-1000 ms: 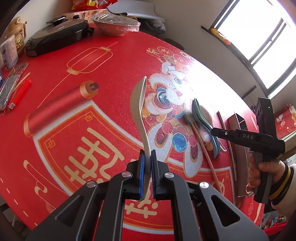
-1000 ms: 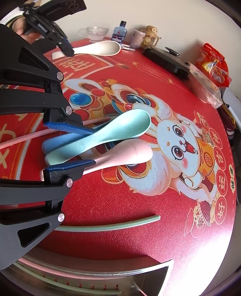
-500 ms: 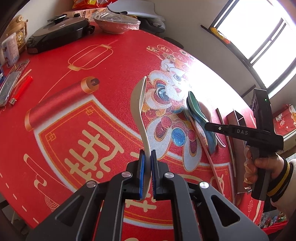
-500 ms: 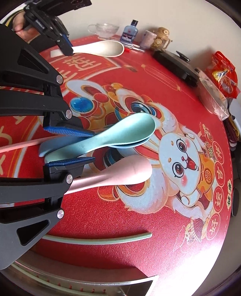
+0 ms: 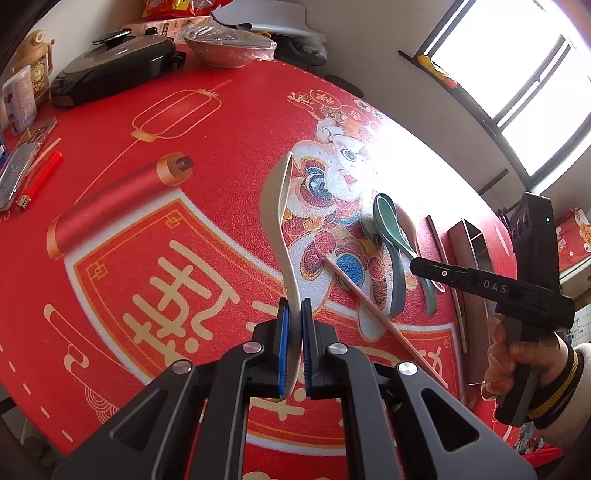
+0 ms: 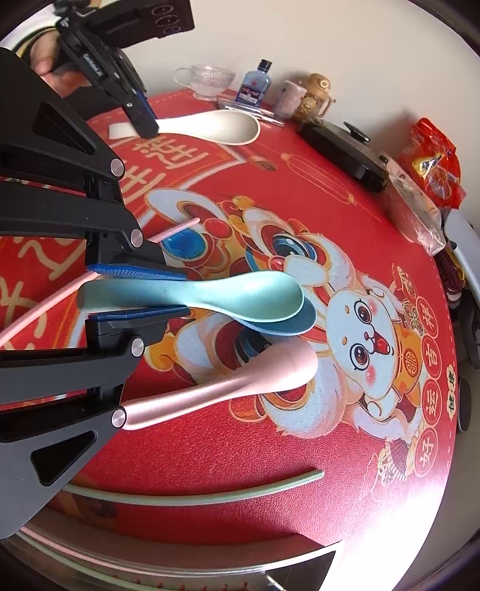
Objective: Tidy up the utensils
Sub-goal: 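Grasp the teal spoon with the right gripper while the left gripper holds the white spoon, then lower the teal spoon into the caddy and open the right gripper while the left carries the white spoon, then lower the white spoon into the caddy and open the left gripper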
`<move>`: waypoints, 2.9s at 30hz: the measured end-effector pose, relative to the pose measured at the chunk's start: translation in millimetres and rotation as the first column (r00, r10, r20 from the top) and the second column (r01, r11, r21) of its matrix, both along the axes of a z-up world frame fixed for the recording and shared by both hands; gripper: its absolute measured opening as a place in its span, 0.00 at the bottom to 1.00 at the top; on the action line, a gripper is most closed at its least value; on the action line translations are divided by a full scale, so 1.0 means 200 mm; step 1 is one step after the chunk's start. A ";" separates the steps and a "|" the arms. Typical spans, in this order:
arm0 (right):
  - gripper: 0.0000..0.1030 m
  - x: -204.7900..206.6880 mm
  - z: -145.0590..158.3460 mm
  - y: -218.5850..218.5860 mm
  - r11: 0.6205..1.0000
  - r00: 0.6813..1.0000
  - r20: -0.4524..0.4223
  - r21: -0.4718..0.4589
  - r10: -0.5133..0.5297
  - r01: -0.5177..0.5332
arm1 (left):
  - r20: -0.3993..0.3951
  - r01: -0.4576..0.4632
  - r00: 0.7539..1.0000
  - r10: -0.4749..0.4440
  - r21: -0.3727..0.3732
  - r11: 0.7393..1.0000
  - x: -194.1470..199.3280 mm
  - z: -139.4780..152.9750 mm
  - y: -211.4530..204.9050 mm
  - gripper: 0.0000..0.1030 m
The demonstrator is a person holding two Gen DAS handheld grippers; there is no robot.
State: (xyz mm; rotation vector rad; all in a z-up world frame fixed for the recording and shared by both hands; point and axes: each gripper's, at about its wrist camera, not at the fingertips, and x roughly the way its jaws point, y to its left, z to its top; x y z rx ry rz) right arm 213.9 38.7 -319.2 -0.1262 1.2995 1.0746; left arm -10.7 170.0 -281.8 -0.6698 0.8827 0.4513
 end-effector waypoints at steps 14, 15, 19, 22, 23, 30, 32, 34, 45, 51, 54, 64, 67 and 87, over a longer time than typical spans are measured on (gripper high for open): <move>0.14 0.07 0.16 -0.45 0.962 0.975 -0.068 0.162 -0.212 0.220 | 0.025 0.098 0.995 -0.099 0.012 0.995 0.18 0.04 -0.11 0.06; 0.14 0.09 0.18 -0.50 0.956 0.970 -0.062 0.166 -0.235 0.243 | 0.028 0.107 0.994 -0.108 0.013 0.994 0.20 0.05 -0.12 0.06; 0.14 0.18 0.21 -0.69 0.934 0.945 -0.001 0.150 -0.327 0.324 | 0.035 0.141 0.989 -0.142 0.015 0.990 0.26 0.05 -0.17 0.06; 0.14 0.22 0.19 -0.82 0.922 0.921 0.065 0.081 -0.384 0.378 | 0.035 0.164 0.986 -0.164 0.013 0.986 0.29 0.05 -0.20 0.06; 0.14 0.22 0.18 -0.86 0.919 0.915 0.091 0.052 -0.393 0.390 | 0.035 0.171 0.985 -0.171 0.012 0.985 0.30 0.05 -0.21 0.06; 0.14 0.21 0.07 -0.96 0.895 0.895 0.168 -0.107 -0.413 0.433 | 0.039 0.211 0.977 -0.212 0.007 0.977 0.36 0.05 -0.26 0.06; 0.14 0.21 0.05 -0.95 0.895 0.898 0.171 -0.129 -0.404 0.427 | 0.039 0.220 0.975 -0.221 0.006 0.975 0.38 0.05 -0.27 0.06; 0.14 0.20 0.04 -0.94 0.897 0.902 0.178 -0.139 -0.394 0.420 | 0.039 0.226 0.973 -0.226 0.005 0.974 0.38 0.05 -0.29 0.06; 0.15 0.20 0.00 -0.91 0.894 0.907 0.164 -0.174 -0.387 0.413 | 0.037 0.233 0.972 -0.233 0.002 0.972 0.37 0.07 -0.31 0.06; 0.15 0.20 0.06 -0.92 0.896 0.902 0.173 -0.142 -0.396 0.421 | 0.043 0.258 0.966 -0.257 -0.013 0.966 0.39 0.09 -0.34 0.06; 0.24 0.19 0.12 -0.94 0.896 0.894 0.193 -0.116 -0.404 0.429 | 0.053 0.279 0.959 -0.277 -0.035 0.960 0.41 0.10 -0.37 0.06; 0.70 0.17 0.26 -1.08 0.886 0.869 0.219 -0.040 -0.444 0.463 | 0.074 0.395 0.918 -0.389 -0.097 0.913 0.58 0.14 -0.57 0.06; 0.83 0.17 0.26 -1.14 0.878 0.864 0.206 -0.036 -0.460 0.476 | 0.070 0.448 0.894 -0.443 -0.097 0.889 0.65 0.14 -0.67 0.06; 0.84 0.27 0.22 -1.45 0.860 0.850 0.164 -0.019 -0.501 0.511 | -0.014 0.479 0.866 -0.499 -0.258 0.839 1.12 0.03 -1.12 0.06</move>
